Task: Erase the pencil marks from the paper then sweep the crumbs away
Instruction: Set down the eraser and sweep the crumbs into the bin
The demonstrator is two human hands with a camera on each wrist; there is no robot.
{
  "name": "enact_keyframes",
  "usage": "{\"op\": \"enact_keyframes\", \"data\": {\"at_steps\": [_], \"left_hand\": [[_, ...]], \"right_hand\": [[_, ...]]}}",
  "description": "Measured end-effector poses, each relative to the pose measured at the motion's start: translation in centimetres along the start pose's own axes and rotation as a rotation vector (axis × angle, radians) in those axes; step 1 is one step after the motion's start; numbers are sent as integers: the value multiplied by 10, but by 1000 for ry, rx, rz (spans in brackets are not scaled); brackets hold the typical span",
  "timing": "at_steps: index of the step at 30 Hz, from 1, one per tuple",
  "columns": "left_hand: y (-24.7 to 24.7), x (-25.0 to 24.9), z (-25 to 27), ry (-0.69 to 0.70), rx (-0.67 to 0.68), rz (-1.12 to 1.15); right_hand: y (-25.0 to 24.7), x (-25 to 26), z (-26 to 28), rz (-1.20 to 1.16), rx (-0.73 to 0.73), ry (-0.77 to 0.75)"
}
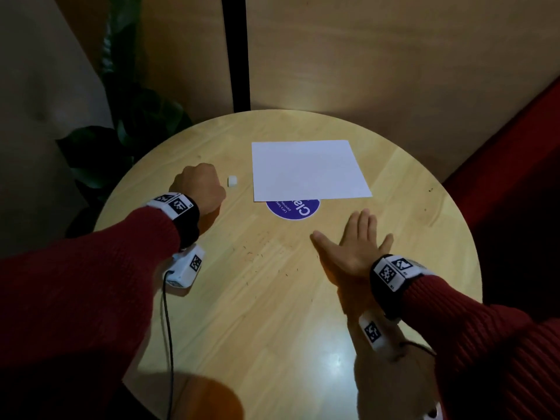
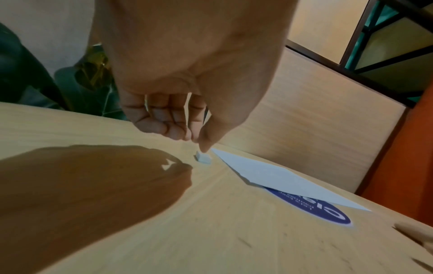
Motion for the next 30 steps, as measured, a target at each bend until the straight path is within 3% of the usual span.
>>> {"op": "enact_keyframes", "data": {"at_steps": [7, 15, 17, 20, 23, 26, 28, 30], "left_hand": [[1, 42, 9, -27, 10, -108], [-5, 95, 27, -19, -18, -84], [-8, 102, 36, 6, -17, -68], [-13, 113, 51, 43, -38, -4], [-27, 134, 70, 45, -122, 147], [-40, 170, 87, 31, -224, 374], [-46, 201, 102, 18, -315, 483], [-39, 236, 120, -16, -340, 524]], "right_hand": [[38, 52, 27, 146, 7, -268], [79, 122, 65, 217, 101, -469], [87, 135, 83, 170, 154, -584], [79, 138, 104, -85, 171, -704], [57, 113, 102, -190, -45, -627], [47, 73, 78, -46, -285, -332], [44, 49, 64, -31, -251, -96], [44, 38, 60, 46, -106, -53]]}}
Point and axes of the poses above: each hand's wrist, its own z-axis away from the middle knuckle, its own y-axis out of the palm, x = y × z, the point moved 3 cm from there along -z, towards the middle knuckle, and after that the axes turned 1 degree about -y, right-handed, at the moved point
